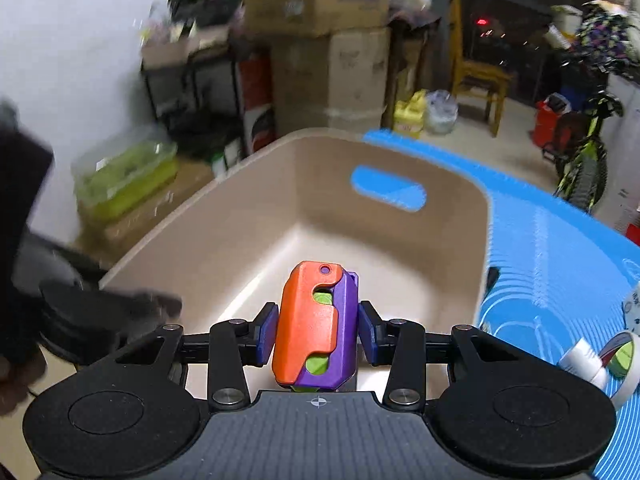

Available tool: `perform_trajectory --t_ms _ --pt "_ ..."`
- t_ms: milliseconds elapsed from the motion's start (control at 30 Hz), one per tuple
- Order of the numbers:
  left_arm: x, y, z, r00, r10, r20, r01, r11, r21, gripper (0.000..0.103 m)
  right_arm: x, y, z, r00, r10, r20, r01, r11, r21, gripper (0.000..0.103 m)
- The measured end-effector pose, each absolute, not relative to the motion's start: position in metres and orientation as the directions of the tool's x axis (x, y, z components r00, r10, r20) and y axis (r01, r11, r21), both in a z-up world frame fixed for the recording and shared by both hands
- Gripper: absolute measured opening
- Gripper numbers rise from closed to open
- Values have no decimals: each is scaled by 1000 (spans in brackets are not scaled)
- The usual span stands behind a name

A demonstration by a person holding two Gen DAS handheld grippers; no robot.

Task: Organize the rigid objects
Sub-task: 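Carry the toy into the basket and release it, then move the right gripper to the white tape roll and grasp it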

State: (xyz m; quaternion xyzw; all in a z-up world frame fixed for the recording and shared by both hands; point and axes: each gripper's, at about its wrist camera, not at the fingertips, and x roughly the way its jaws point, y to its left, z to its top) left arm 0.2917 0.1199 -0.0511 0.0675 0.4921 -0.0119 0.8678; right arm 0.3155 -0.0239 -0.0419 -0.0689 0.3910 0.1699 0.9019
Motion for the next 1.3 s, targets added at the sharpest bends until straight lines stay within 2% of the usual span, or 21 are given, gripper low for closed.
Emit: perform_trajectory --t_ms 333,567,667,767,1033,1300 --pt "292 120 -51 516 46 -855 87 990 106 10 320 -6 -67 501 202 -842 -416 909 -30 51" --pt "292 119 -52 516 46 -855 88 990 107 10 314 -18 -53 517 268 -813 -427 904 27 59" --pt "292 118 -52 516 46 -855 88 990 107 10 308 -30 -37 562 290 -775 -414 909 40 66" --pt "292 118 -52 516 44 -855 89 991 105 10 304 -51 -19 629 279 -725 -369 929 37 67" --pt "292 118 -52 515 46 -856 87 991 106 11 316 -139 -1 749 99 -655 -116 993 18 67" --pt "292 116 -52 514 54 -856 84 990 113 11 327 -218 -30 762 -175 -623 175 983 -62 67"
